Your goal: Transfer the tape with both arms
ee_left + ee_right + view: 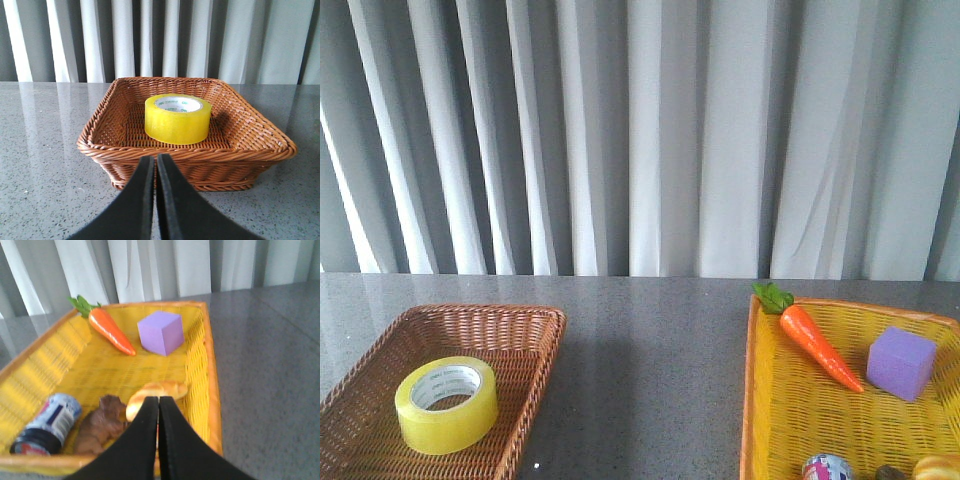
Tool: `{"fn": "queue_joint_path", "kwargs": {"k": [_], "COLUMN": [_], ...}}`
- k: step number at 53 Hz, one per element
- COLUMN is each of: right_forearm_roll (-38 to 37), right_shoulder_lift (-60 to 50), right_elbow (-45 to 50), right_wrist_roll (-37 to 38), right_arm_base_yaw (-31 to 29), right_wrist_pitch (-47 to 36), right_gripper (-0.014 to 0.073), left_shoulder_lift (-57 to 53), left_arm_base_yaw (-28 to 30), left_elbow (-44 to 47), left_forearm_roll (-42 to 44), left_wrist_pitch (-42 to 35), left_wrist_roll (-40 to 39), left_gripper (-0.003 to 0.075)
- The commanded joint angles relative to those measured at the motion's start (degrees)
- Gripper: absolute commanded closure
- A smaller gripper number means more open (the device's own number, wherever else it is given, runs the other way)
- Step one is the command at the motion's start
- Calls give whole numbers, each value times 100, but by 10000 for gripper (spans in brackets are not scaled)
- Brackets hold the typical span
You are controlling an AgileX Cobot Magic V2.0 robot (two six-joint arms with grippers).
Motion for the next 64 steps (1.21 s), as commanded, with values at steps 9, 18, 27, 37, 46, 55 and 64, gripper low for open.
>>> {"fn": "queue_joint_path", "kwargs": {"k": [9, 18, 27, 37, 46, 55, 64], "right_forearm_roll": [77, -98, -198, -317, -389, -498, -512], "right_shoulder_lift": [-1606, -1955, -1955, -1955, -1955, -1955, -1955], "right_elbow": [1708, 1982, 1982, 1982, 1982, 1982, 1982], "right_wrist_roll": [48, 39, 23, 23, 8, 8, 8], "right_arm_base_yaw": [-19, -8, 379, 842, 835, 835, 835], "right_wrist_pitch": [-994, -655, -662, -700, -782, -901, -971], "right_gripper": [602, 602, 602, 602, 602, 602, 602], "left_shoulder_lift": [-99, -94, -88, -88, -88, -88, -88], "left_arm_base_yaw": [17, 17, 17, 17, 17, 17, 17], "left_elbow": [-138, -139, -139, -139, -139, -139, -139], "left_forearm_roll": [-63, -63, -63, -63, -63, -63, -63], "left_wrist_pitch": [-441, -441, -441, -441, -441, -441, -441], "left_wrist_roll": [-44, -44, -44, -44, -44, -44, -44], "left_gripper": [727, 727, 727, 727, 727, 727, 727]}}
